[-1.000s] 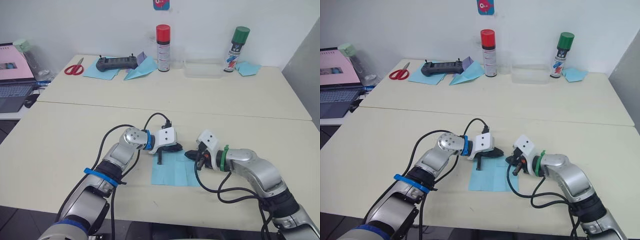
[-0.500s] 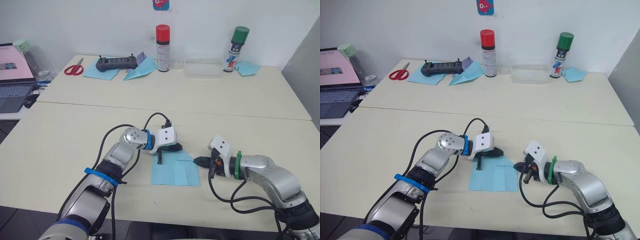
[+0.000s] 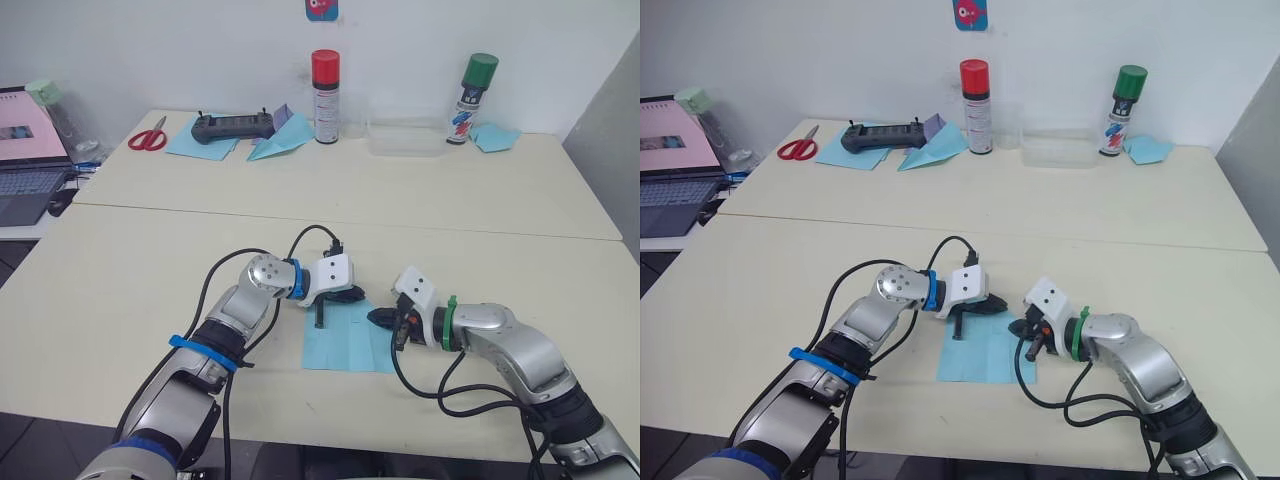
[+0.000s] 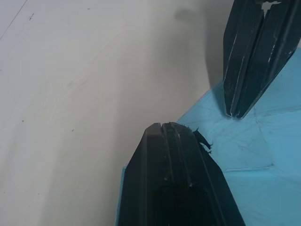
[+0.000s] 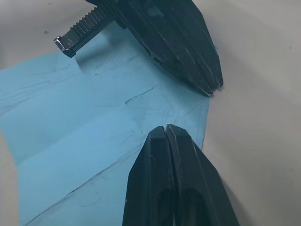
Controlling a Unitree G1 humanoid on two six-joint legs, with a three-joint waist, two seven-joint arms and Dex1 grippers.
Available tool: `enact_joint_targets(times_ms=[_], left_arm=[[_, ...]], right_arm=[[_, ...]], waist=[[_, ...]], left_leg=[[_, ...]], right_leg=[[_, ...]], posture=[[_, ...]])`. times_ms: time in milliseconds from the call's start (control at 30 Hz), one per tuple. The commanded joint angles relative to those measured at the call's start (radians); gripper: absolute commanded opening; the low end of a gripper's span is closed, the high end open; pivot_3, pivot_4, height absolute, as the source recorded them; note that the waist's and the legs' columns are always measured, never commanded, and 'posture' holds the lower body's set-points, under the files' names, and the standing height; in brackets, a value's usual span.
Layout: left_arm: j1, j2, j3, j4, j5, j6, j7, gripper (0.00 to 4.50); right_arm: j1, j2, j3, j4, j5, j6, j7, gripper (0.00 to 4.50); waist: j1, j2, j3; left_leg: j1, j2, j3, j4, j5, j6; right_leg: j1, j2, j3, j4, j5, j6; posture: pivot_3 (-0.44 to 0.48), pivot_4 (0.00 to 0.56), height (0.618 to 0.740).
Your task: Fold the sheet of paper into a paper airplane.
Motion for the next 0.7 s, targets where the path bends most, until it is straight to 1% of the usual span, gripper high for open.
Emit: enact_joint_targets(times_ms=[33,133,233,433,700], left_arm=[[-0.013,-0.020,0.013,-0.055,-0.019,0.067,-0.007,0.00],[-0.016,-0.045,0.022,-0.115,-0.056,0.124,-0.023,0.00],[-0.003,-0.035,0.006,-0.129,-0.045,0.137,-0.046,0.00],[-0.007,0.035,-0.058,0.007,0.099,0.016,-0.004,0.00],[-0.041,0.065,-0.024,0.130,0.134,-0.012,0.109,0.00]], right_arm=[[0.013,-0.014,0.018,0.042,-0.042,0.007,-0.016,0.04],[0.011,-0.011,0.015,0.047,-0.038,0.007,-0.019,0.04],[0.007,-0.005,0.011,0.048,-0.036,0.009,-0.026,0.04],[0.014,-0.002,-0.001,0.037,-0.032,0.022,-0.034,0.04],[0.022,-0.011,-0.005,0.029,-0.028,0.031,-0.043,0.04]], waist=[[0.000,0.000,0.000],[-0.001,0.000,0.000],[-0.004,-0.001,0.001],[-0.012,-0.001,0.001],[-0.017,-0.002,0.000]], left_leg=[[0.000,0.000,0.000,0.000,0.000,0.000],[-0.001,0.000,0.000,0.000,0.000,0.000],[-0.002,0.000,0.000,0.000,0.000,0.000],[-0.002,0.001,0.000,-0.001,0.000,0.000],[0.001,0.001,0.000,-0.001,0.000,0.000]], right_leg=[[0.000,0.000,0.000,0.000,0.000,0.000],[-0.001,0.000,0.000,0.000,0.000,0.000],[-0.002,0.000,0.000,0.000,0.000,0.000],[-0.003,0.001,0.000,0.000,0.000,0.000],[0.000,0.000,0.001,0.000,0.000,0.000]], posture=[[0.000,0.150,0.740],[0.000,0.150,0.740],[0.000,0.150,0.740],[0.000,0.150,0.740],[0.000,0.150,0.740]])
